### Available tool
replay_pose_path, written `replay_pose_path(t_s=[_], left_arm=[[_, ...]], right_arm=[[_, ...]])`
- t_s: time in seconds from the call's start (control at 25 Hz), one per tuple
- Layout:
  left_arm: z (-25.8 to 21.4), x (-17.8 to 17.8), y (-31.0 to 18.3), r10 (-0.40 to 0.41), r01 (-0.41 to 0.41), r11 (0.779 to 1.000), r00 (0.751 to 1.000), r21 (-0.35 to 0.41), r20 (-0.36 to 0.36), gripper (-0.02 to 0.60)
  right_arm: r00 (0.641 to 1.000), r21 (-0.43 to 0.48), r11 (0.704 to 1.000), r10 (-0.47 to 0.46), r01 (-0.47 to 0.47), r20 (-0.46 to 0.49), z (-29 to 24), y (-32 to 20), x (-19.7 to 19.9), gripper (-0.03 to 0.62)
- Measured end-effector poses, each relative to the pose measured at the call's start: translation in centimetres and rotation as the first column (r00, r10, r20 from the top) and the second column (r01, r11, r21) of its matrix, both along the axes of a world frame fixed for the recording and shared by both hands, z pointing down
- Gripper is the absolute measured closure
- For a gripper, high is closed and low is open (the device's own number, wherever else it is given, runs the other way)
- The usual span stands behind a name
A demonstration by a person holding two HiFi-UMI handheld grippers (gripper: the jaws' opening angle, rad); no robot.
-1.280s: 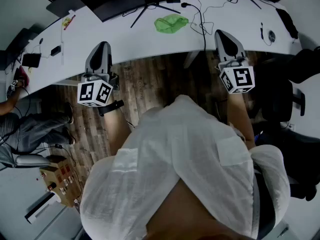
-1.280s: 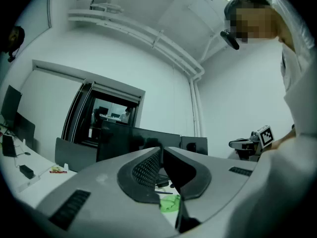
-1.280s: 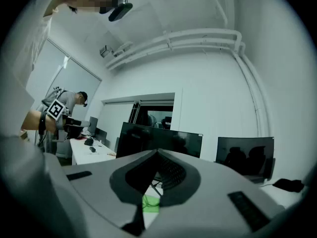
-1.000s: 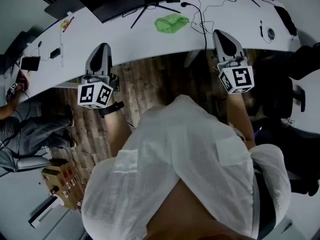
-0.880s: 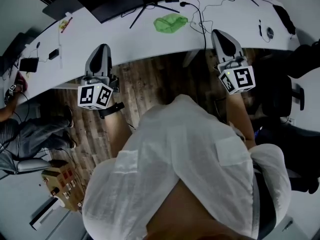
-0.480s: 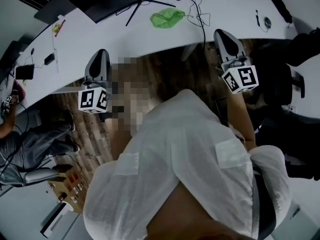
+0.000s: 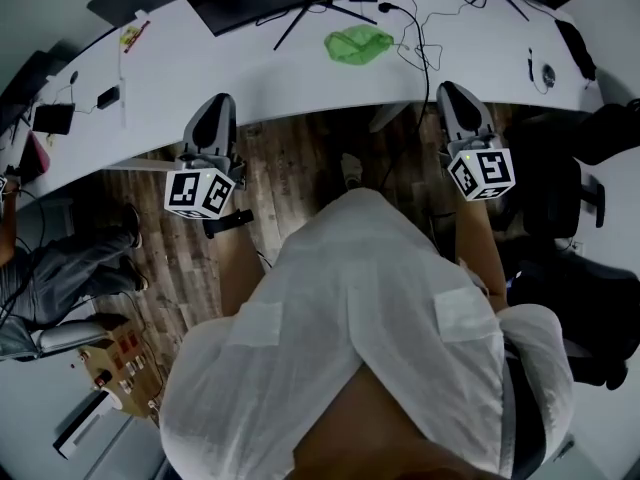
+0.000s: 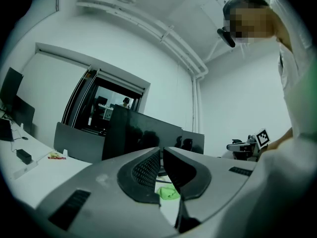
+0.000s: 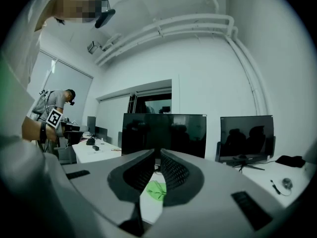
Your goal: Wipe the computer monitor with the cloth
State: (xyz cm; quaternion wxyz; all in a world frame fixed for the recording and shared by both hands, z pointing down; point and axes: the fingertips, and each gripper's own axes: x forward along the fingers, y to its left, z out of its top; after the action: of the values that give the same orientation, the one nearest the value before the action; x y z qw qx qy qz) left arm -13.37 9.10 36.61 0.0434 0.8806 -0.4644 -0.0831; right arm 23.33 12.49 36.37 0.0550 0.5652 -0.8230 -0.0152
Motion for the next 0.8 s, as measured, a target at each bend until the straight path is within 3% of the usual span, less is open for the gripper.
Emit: replay_pose_path(t_s=[0.24,0.48,0.64,0.8], left_arm=[[1.4,0.7,-2.6,0.001,-0.001,1.000,1.000,-0.016,0.002,0.555],[3.0,2.7,-8.3,-0.004,0.004,0.999,1.000,-0.043,0.018,0.555],[4.3,4.7,-12.3,0.004,-0.003,0.998,1.000,-0.065,0.021,0.555],[5.4,6.9,-15.5,0.016,-0.015,0.997,1.000,-0.082,0.019,0.555]], right_arm=[[0.995,-0.072,0.994,-0.090,0.087,-0.032,2.7,-4.9,-1.6,0.524],[0.973,-0.183,0.965,-0.209,0.190,-0.094,6.9,-11.6,-3.3,0.497],[0.945,-0.274,0.924,-0.306,0.265,-0.119,10.1,-15.7,-4.5,0.482],[0.889,-0.386,0.857,-0.428,0.342,-0.162,14.2,-19.2,-5.9,0.467]])
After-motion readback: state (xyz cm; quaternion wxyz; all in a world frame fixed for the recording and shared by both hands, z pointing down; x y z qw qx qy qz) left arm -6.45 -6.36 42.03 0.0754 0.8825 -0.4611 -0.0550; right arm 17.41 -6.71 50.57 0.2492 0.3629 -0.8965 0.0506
